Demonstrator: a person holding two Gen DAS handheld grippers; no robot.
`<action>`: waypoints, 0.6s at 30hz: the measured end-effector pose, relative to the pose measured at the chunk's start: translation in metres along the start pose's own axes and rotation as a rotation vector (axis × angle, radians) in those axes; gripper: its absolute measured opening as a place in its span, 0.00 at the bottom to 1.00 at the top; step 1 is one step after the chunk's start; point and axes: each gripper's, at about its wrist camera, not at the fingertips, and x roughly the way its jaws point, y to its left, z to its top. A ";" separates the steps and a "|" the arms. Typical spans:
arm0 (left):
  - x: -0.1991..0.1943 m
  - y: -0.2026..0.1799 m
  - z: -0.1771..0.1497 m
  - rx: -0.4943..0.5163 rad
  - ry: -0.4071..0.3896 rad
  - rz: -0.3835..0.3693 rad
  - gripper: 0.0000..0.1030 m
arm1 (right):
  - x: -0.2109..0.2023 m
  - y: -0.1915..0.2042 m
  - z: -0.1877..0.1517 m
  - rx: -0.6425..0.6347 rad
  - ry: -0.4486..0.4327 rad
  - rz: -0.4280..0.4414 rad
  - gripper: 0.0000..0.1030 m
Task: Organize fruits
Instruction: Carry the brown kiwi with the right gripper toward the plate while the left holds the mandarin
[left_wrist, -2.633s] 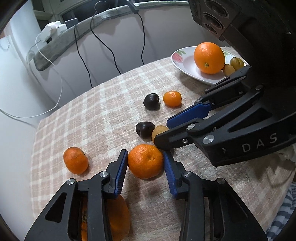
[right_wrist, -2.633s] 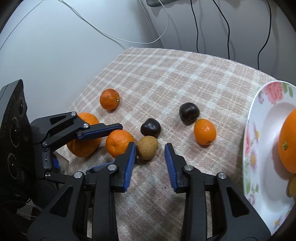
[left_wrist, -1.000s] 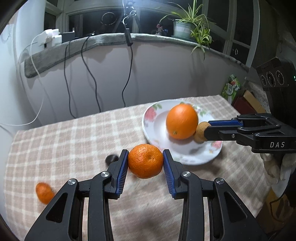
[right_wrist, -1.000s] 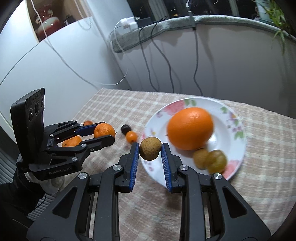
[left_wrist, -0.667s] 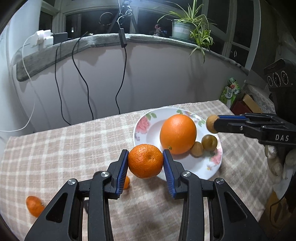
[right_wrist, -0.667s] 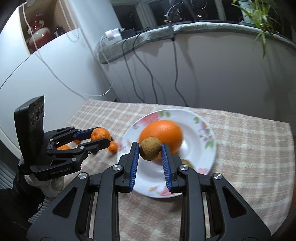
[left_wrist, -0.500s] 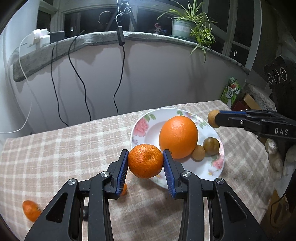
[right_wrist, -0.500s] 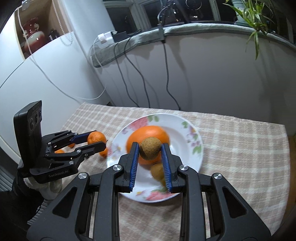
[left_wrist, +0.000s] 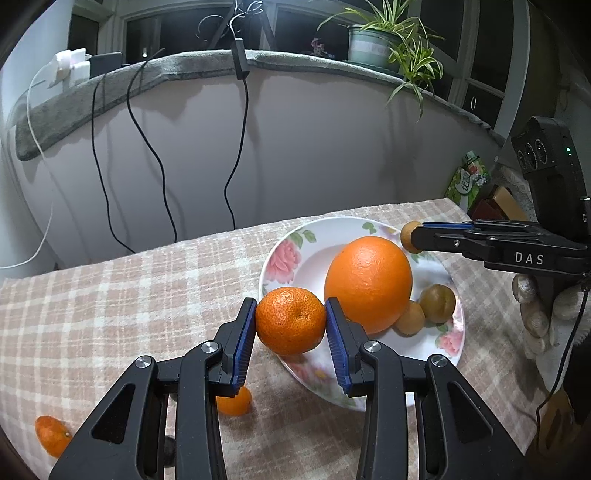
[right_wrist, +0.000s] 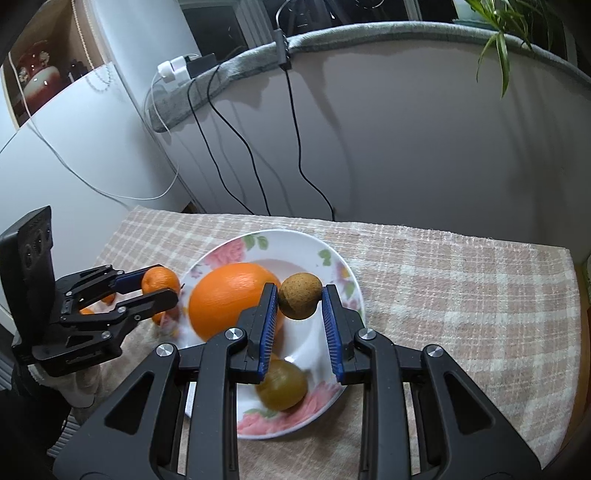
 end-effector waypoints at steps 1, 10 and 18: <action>0.001 0.000 0.000 -0.001 0.001 0.000 0.35 | 0.002 0.000 0.000 0.001 0.002 -0.001 0.25; 0.006 -0.003 0.001 0.002 0.014 -0.006 0.35 | 0.009 -0.006 -0.001 0.012 0.009 -0.006 0.25; 0.006 -0.005 0.001 0.003 0.018 -0.016 0.35 | 0.009 -0.006 -0.002 0.017 0.009 -0.004 0.25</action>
